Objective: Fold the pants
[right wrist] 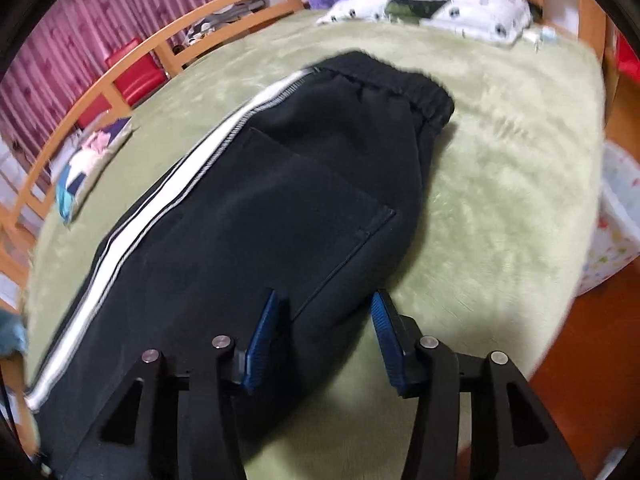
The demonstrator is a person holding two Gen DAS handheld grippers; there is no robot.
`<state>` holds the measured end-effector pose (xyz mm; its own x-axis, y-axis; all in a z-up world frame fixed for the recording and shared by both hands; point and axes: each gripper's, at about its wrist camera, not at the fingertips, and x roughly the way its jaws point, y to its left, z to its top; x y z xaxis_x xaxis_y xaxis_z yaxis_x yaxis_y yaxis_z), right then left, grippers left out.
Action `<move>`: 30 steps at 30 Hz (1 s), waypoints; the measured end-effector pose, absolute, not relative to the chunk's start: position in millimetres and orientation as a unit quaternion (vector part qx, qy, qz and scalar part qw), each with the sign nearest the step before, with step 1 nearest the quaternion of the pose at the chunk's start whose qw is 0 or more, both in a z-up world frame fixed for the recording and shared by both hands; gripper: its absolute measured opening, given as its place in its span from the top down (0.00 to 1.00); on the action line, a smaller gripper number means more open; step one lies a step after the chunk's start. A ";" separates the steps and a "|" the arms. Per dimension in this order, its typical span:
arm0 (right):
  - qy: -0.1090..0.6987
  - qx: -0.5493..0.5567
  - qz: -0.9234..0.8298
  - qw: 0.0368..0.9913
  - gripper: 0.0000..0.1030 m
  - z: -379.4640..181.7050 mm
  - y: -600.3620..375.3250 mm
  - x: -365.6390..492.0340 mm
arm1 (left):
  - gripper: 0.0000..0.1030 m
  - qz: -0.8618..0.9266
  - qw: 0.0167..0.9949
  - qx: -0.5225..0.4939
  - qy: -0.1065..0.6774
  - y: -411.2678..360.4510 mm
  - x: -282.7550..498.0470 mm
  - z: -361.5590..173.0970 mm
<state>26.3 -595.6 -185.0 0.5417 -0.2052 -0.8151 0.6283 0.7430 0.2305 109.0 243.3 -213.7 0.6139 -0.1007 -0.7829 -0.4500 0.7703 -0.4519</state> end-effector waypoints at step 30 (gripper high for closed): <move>0.382 0.108 -0.104 0.912 0.43 -128.7 -483.8 -3.0 | 0.80 -0.184 0.878 0.082 0.434 -214.4 94.6 -103.5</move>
